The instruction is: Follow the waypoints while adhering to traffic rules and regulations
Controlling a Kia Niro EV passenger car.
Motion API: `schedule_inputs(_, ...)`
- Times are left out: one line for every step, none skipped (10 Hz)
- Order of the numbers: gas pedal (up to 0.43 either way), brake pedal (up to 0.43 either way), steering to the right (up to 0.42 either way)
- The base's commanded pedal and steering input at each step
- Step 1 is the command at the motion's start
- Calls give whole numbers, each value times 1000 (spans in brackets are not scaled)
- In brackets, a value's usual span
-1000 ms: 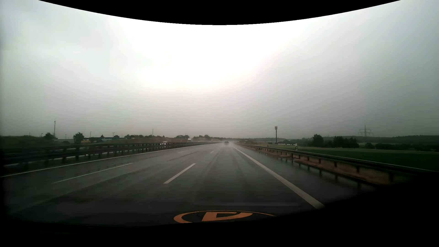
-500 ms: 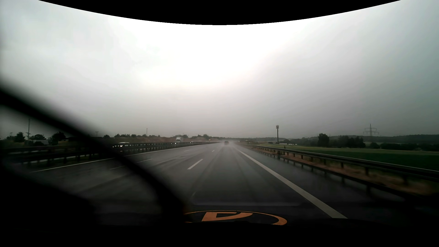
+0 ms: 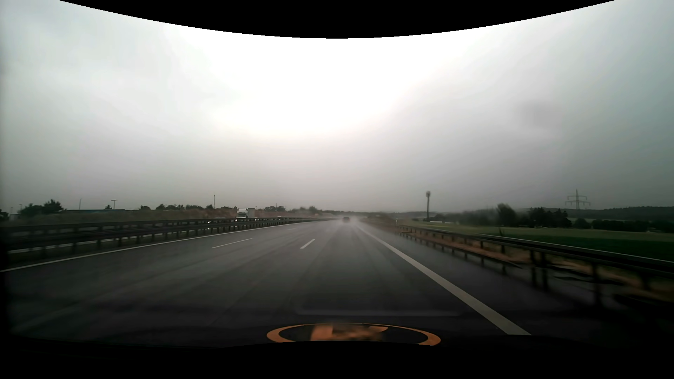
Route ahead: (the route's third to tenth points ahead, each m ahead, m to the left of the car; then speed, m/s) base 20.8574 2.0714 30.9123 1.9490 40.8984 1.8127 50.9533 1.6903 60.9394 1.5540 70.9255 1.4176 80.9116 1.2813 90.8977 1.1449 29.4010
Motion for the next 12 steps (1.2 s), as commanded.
schedule_inputs(260,0,0)
schedule_inputs(260,0,0)
schedule_inputs(240,0,0)
schedule_inputs(240,0,0)
schedule_inputs(240,0,0)
schedule_inputs(240,0,0)
schedule_inputs(240,0,0)
schedule_inputs(240,0,0)
schedule_inputs(240,0,0)
schedule_inputs(240,0,-1)
schedule_inputs(240,0,-4)
schedule_inputs(240,0,-4)
